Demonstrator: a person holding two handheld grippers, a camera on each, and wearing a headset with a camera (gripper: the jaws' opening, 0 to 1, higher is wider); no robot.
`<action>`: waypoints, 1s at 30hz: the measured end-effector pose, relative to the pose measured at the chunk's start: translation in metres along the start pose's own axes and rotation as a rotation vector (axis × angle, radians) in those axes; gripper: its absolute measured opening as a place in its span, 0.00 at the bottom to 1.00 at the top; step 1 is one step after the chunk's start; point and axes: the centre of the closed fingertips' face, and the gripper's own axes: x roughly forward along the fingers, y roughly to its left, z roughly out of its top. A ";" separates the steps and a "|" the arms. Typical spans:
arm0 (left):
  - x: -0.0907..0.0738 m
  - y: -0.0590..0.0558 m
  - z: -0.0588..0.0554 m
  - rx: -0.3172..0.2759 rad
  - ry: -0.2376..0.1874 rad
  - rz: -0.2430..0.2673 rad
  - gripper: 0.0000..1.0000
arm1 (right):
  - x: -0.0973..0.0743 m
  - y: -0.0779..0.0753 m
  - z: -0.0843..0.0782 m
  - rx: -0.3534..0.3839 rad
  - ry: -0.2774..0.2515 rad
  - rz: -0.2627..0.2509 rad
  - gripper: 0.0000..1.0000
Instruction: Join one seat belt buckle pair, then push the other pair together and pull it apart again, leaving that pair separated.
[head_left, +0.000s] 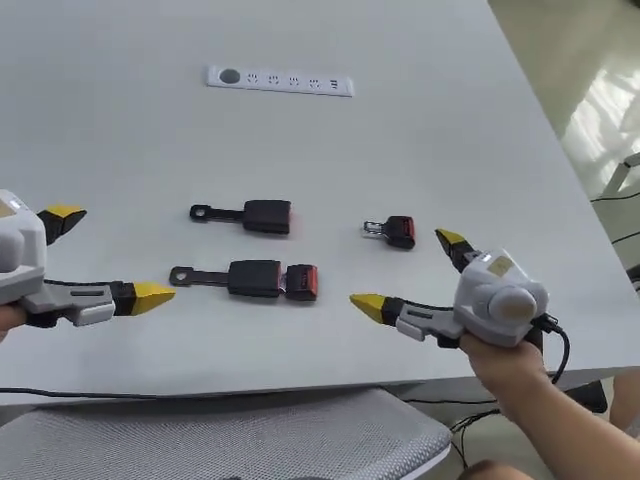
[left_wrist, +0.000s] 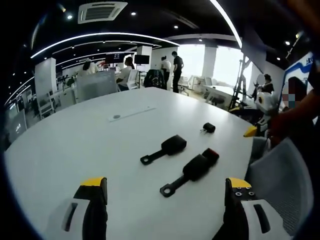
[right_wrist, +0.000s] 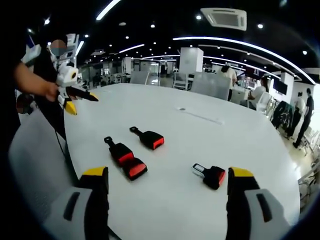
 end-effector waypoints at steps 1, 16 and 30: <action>-0.003 0.001 -0.002 -0.004 -0.001 0.004 1.00 | -0.002 0.003 -0.002 0.000 0.003 0.001 1.00; -0.015 -0.009 -0.012 0.006 0.020 -0.001 1.00 | -0.014 0.014 -0.008 -0.013 0.011 0.003 1.00; -0.017 -0.010 -0.006 0.032 0.017 -0.001 1.00 | -0.019 0.011 -0.008 -0.031 0.012 -0.002 1.00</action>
